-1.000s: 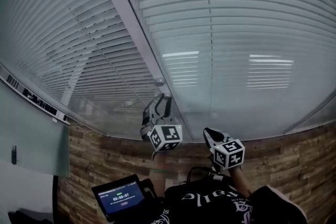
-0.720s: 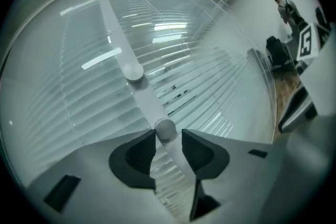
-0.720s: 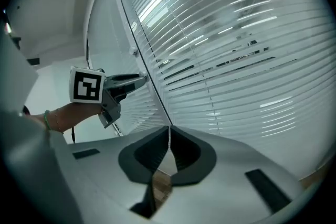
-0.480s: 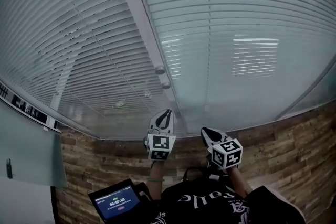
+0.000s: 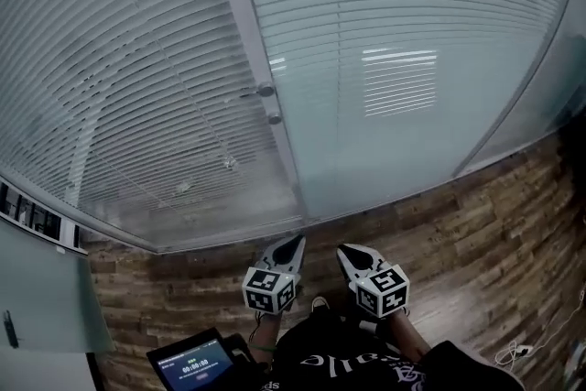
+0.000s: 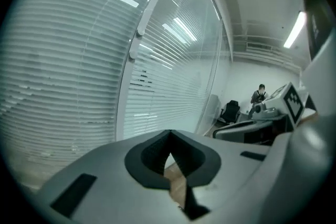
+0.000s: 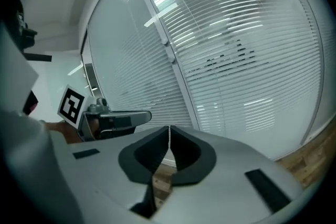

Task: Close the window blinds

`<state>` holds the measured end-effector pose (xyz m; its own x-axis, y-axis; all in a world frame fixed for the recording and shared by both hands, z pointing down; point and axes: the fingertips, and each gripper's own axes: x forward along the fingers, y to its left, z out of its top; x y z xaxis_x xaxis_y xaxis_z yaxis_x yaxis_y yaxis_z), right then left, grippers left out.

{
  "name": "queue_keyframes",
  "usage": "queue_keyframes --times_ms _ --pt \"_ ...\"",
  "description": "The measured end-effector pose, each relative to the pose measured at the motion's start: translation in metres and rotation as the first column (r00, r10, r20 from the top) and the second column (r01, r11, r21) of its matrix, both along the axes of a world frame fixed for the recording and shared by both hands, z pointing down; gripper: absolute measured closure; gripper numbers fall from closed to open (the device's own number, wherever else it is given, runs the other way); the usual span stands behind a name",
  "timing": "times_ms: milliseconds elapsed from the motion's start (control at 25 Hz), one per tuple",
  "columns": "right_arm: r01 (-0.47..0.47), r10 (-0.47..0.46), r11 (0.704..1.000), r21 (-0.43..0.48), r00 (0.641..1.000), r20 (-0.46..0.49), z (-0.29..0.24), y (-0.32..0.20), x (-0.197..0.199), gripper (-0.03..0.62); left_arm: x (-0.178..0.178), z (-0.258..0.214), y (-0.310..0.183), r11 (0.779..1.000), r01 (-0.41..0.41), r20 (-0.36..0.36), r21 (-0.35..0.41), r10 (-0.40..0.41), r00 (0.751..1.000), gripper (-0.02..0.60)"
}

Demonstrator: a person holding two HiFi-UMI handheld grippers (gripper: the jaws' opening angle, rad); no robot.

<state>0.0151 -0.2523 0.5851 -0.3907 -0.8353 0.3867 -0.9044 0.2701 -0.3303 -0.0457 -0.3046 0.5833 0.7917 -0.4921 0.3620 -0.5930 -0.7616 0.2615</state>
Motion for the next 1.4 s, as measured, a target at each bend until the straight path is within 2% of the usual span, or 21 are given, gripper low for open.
queue_keyframes --times_ms 120,240,400,560,680,760,840,920,1040,1240,1400 --pt "0.002 -0.002 1.000 0.003 1.000 -0.014 -0.008 0.020 -0.006 0.574 -0.007 -0.003 0.018 0.998 0.025 -0.068 -0.063 -0.029 0.997 0.577" --pt "-0.001 0.002 1.000 0.010 1.000 -0.021 -0.013 0.041 -0.002 0.572 -0.004 -0.004 0.044 0.996 0.029 -0.089 -0.083 -0.036 0.995 0.577" --pt "-0.010 0.010 0.999 0.031 1.000 -0.002 -0.022 0.076 0.009 0.572 0.003 -0.015 0.085 0.997 0.033 -0.102 -0.066 -0.039 0.994 0.577" --pt "0.041 -0.040 0.997 0.064 0.999 -0.010 -0.031 0.134 0.020 0.574 0.005 -0.031 0.136 0.993 0.117 -0.122 -0.032 -0.120 0.985 0.577" --pt "0.084 -0.083 0.994 0.069 0.996 -0.015 -0.030 0.200 0.032 0.573 0.011 -0.037 0.198 0.977 0.207 -0.179 -0.042 -0.211 0.961 0.577" --pt "0.122 -0.121 0.991 0.063 0.992 -0.022 -0.026 0.245 0.040 0.573 0.012 -0.035 0.243 0.958 0.274 -0.234 -0.084 -0.286 0.929 0.577" --pt "0.162 -0.161 0.985 0.054 0.987 -0.027 -0.022 0.285 0.045 0.574 0.014 -0.029 0.288 0.939 0.318 -0.259 -0.129 -0.342 0.903 0.577" --pt "0.195 -0.194 0.980 0.039 0.981 -0.021 -0.018 0.319 0.046 0.574 0.014 -0.024 0.330 0.927 0.345 -0.245 -0.144 -0.371 0.896 0.577" --pt "0.229 -0.229 0.973 0.034 0.973 -0.006 -0.017 0.354 0.044 0.572 0.014 -0.021 0.378 0.921 0.364 -0.207 -0.137 -0.386 0.899 0.577" --pt "0.285 -0.285 0.957 0.055 0.958 -0.004 -0.022 0.391 0.021 0.574 -0.001 -0.023 0.428 0.917 0.383 -0.185 -0.111 -0.397 0.899 0.577" --pt "0.315 -0.315 0.947 0.059 0.949 -0.006 -0.024 0.425 -0.002 0.572 -0.013 -0.029 0.459 0.923 0.371 -0.198 -0.100 -0.384 0.902 0.577"
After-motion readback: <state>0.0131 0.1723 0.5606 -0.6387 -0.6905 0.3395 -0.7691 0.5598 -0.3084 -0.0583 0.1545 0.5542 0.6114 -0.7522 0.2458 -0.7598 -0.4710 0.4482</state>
